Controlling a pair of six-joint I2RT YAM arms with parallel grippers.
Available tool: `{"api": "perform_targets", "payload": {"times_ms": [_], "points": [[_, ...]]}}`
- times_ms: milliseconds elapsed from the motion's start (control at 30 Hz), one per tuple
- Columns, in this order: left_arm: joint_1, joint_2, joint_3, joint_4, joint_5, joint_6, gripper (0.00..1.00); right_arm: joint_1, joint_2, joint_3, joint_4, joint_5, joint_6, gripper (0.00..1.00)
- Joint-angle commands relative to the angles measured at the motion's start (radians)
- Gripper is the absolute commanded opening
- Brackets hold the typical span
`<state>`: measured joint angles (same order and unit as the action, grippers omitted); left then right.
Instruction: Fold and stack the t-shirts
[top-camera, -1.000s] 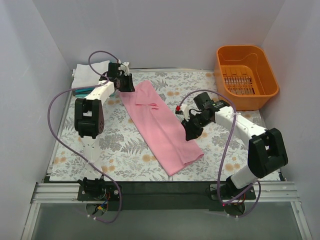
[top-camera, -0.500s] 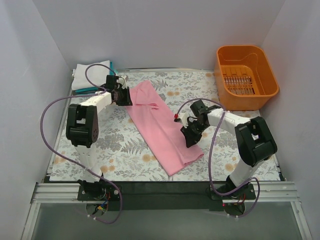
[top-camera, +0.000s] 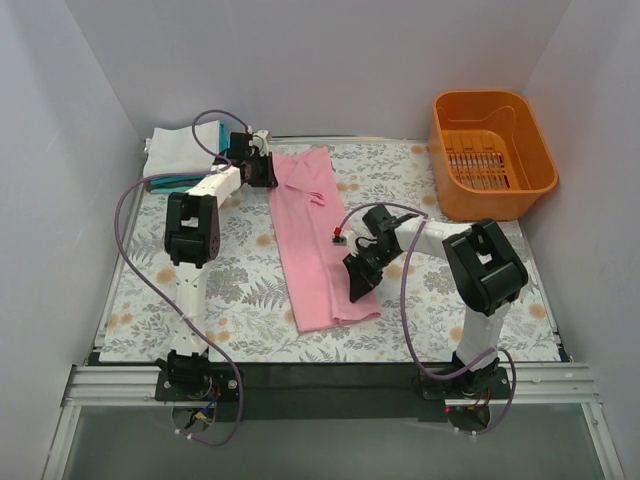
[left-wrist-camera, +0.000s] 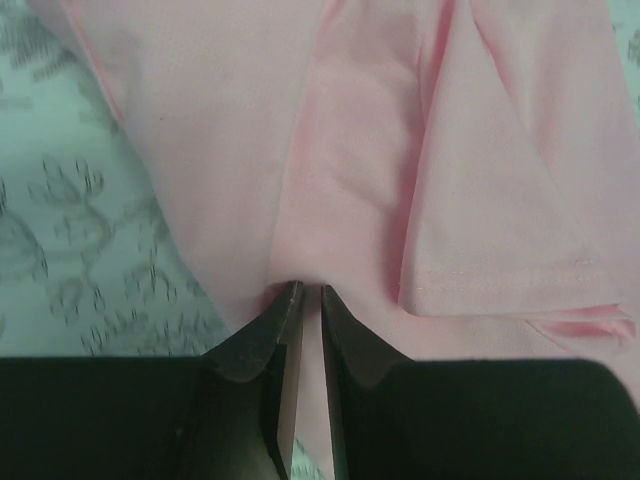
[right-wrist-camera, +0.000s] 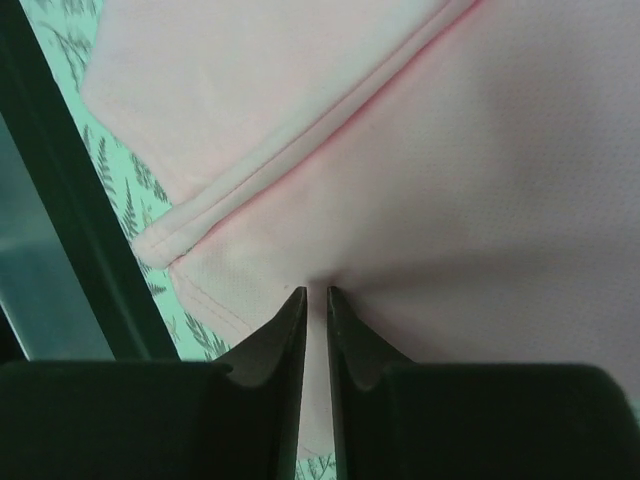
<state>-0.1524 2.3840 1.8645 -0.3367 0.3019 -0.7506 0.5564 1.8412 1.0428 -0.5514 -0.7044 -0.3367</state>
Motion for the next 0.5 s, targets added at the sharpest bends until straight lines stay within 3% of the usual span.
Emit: {"api": "perform_targets", "payload": {"times_ms": [0, 100, 233, 300, 467], "points": [[-0.001, 0.138, 0.163, -0.05, -0.05, 0.042, 0.15, 0.01, 0.078, 0.092, 0.087, 0.005, 0.054, 0.2], [-0.001, 0.173, 0.263, -0.051, 0.026, 0.046, 0.22, 0.01, 0.084, 0.158, 0.082, -0.02, 0.07, 0.23], [-0.004, 0.078, 0.199, 0.034, 0.08, 0.036, 0.34, 0.013, 0.004, 0.175, 0.082, -0.061, 0.068, 0.35], [-0.004, 0.003, 0.168, 0.077, 0.095, 0.028, 0.39, 0.016, -0.046, 0.178, 0.077, -0.07, 0.07, 0.36], [-0.004, -0.14, 0.035, 0.076, 0.108, 0.014, 0.39, 0.016, -0.125, 0.146, 0.074, 0.018, 0.032, 0.31]]}}
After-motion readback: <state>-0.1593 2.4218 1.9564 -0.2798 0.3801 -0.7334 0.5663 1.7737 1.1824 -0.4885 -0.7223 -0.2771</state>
